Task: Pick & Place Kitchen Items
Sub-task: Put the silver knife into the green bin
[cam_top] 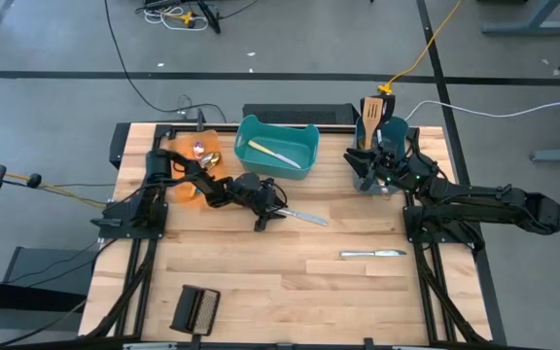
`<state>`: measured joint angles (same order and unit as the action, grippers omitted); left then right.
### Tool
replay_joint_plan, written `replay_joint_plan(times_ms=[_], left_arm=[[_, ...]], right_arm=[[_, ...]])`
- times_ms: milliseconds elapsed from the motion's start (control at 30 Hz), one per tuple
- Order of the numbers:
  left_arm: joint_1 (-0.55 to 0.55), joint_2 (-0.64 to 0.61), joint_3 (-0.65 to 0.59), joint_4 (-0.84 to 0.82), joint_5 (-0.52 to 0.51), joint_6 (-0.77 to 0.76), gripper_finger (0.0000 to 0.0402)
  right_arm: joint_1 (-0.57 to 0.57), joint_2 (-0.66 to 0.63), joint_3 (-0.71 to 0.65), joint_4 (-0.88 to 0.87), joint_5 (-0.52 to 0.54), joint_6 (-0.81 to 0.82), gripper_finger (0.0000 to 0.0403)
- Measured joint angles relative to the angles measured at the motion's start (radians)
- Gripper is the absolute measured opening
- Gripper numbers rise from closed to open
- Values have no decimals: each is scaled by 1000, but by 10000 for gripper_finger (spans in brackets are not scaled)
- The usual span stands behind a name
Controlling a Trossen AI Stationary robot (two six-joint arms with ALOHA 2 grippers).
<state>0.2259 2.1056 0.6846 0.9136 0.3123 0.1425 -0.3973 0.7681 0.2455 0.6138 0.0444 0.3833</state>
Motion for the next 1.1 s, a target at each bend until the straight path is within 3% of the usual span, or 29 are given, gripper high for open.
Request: replay_joint_plan(times_ms=[367,533,1100], left_arm=[[-1,6,-1,-6,-5,0,181],[-5,58,0,77,-1,-23,181],[-11,104,0,142,-19,-42,181]], right_arm=[[0,0,0,0,-1,0,141],[0,0,0,-1,-2,0,141],[0,0,0,-1,-9,0,141]])
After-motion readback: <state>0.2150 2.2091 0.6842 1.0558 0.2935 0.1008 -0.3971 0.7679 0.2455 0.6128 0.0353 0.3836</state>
